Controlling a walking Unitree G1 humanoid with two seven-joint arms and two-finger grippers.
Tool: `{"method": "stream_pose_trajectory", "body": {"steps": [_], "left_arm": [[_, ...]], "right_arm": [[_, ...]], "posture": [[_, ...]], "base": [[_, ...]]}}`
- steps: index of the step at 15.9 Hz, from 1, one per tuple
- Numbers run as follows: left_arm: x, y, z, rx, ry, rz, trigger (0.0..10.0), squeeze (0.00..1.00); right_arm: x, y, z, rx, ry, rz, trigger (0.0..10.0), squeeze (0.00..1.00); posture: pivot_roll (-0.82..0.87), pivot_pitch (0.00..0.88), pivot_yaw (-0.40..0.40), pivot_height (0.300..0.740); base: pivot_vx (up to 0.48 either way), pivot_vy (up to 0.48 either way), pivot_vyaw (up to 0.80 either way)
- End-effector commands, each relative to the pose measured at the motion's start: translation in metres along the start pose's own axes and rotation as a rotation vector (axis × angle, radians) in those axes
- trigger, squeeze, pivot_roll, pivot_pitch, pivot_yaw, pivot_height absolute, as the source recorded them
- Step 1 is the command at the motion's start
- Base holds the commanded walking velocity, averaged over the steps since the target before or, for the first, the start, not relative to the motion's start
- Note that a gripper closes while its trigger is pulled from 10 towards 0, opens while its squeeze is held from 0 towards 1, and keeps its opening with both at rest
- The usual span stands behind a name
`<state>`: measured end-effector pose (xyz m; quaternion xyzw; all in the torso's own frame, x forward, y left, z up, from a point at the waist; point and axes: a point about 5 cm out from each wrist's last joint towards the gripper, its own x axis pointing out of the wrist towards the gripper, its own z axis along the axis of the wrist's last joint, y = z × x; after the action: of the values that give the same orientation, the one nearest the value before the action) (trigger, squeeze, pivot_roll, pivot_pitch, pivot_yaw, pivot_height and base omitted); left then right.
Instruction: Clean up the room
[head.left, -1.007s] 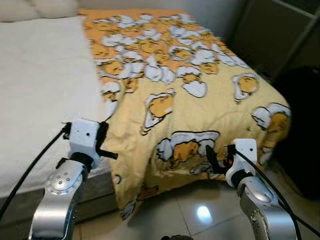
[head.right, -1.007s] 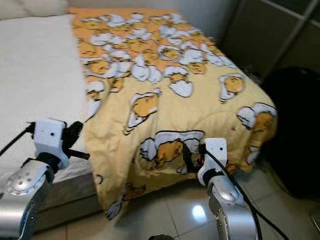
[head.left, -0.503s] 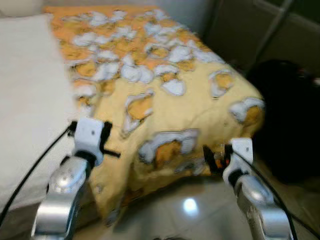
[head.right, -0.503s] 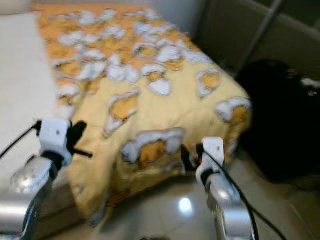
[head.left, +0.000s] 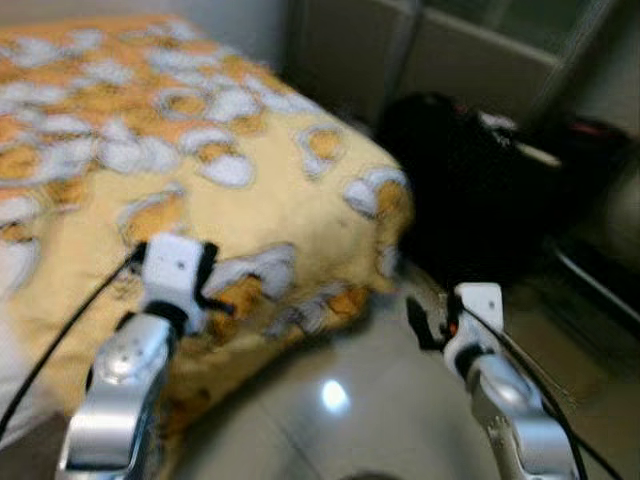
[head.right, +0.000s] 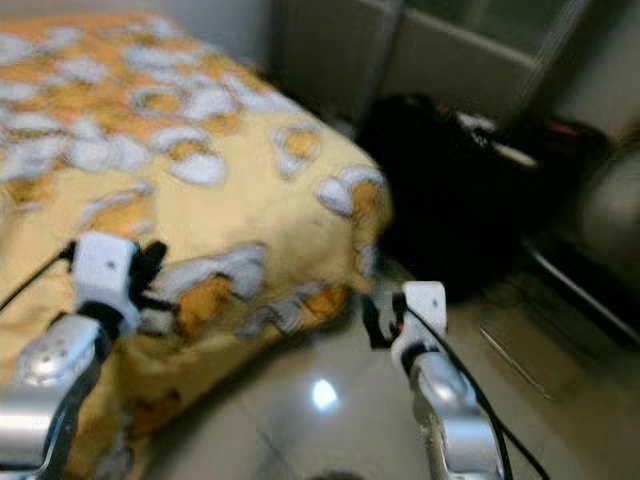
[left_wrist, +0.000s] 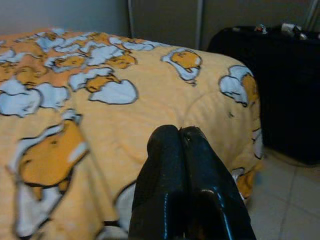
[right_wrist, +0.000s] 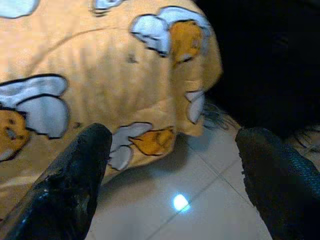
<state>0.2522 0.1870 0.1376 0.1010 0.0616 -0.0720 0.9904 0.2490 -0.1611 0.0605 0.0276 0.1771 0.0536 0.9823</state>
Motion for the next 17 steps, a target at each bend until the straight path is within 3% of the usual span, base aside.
{"method": "stream_pose_trajectory", "body": {"steps": [1,5,11,17], "left_arm": [[0.002,-0.006,0.003,-0.006,-0.009,-0.015,10.0,0.00],[0.003,-0.007,0.006,0.007,-0.048,-0.042,10.0,0.00],[0.003,-0.009,0.005,-0.002,-0.044,-0.068,10.0,0.00],[0.007,-0.012,0.004,0.005,-0.045,-0.077,10.0,0.00]], "right_arm": [[-0.001,-0.009,-0.002,-0.009,-0.001,-0.027,10.0,0.00],[-0.001,-0.008,-0.004,-0.008,0.001,-0.027,10.0,0.00],[0.001,-0.008,-0.001,-0.006,-0.017,-0.034,10.0,0.00],[-0.004,0.004,0.027,-0.044,-0.069,-0.021,10.0,0.00]], "posture": [[-0.07,0.000,-0.077,0.740],[-0.07,0.000,-0.076,0.740],[-0.07,0.000,-0.070,0.740],[-0.07,0.000,-0.076,0.740]], "base": [[0.000,0.000,-0.79],[0.000,0.000,-0.79],[0.267,0.000,-0.79],[0.272,0.000,0.00]]}}
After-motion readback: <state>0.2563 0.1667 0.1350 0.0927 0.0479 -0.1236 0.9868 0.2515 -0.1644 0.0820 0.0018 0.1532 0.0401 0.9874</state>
